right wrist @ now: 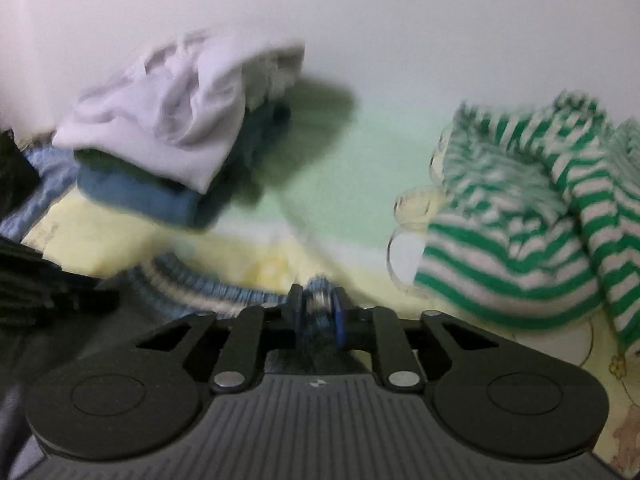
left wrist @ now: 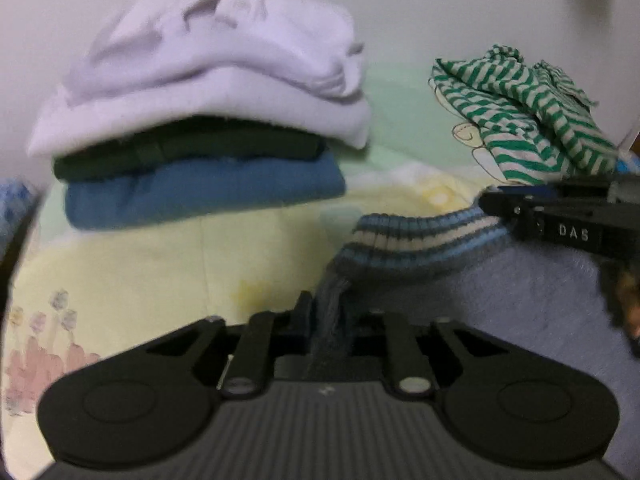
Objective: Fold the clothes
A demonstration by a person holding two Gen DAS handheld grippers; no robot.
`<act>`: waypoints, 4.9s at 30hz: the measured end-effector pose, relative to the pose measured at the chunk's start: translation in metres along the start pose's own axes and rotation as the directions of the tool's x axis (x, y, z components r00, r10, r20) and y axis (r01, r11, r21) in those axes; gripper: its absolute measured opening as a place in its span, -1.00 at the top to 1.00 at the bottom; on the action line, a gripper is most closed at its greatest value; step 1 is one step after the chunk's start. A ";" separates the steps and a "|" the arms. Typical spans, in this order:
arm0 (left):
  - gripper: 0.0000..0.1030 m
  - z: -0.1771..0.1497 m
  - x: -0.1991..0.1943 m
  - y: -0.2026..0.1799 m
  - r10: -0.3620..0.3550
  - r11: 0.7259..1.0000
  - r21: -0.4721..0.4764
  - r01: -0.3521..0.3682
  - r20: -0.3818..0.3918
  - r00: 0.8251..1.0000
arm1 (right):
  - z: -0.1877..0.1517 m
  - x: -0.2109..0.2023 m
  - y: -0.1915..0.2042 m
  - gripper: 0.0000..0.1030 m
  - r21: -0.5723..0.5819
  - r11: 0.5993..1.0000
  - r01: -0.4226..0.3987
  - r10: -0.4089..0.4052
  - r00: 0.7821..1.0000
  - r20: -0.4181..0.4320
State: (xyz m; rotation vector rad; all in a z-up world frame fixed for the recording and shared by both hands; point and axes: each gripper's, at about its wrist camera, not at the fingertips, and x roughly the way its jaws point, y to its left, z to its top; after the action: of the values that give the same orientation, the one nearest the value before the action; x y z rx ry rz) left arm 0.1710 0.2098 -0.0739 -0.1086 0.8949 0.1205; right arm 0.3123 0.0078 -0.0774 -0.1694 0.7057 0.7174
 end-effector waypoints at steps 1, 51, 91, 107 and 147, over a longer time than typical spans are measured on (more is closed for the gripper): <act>0.42 -0.003 -0.004 -0.001 0.002 1.000 0.005 -0.002 0.008 1.000 | 0.000 -0.004 -0.003 0.27 0.012 1.000 0.005 -0.005 1.000 -0.004; 0.19 -0.196 -0.180 -0.033 -0.056 0.995 0.085 0.047 0.103 0.993 | -0.202 -0.266 0.078 0.25 0.096 0.984 0.152 -0.126 0.964 -0.233; -0.35 -0.117 -0.083 -0.073 0.282 0.954 0.085 -0.286 0.057 0.958 | -0.098 -0.131 -0.029 1.00 0.113 0.993 0.041 -0.032 0.996 -0.085; -0.73 -0.122 -0.076 -0.024 0.144 0.989 0.008 -0.145 0.078 0.986 | -0.074 -0.107 -0.047 0.70 0.134 0.949 0.284 -0.277 0.958 -0.070; -0.99 -0.116 -0.068 -0.024 0.124 0.991 0.031 -0.126 0.062 0.990 | -0.113 -0.196 -0.096 0.58 0.342 0.842 0.417 -0.447 0.894 0.011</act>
State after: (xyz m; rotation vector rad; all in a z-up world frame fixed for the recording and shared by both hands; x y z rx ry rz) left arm 0.0430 0.1655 -0.0913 -0.0162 0.8430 0.2244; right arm 0.2095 -0.2131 -0.0455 0.0165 0.6601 0.1618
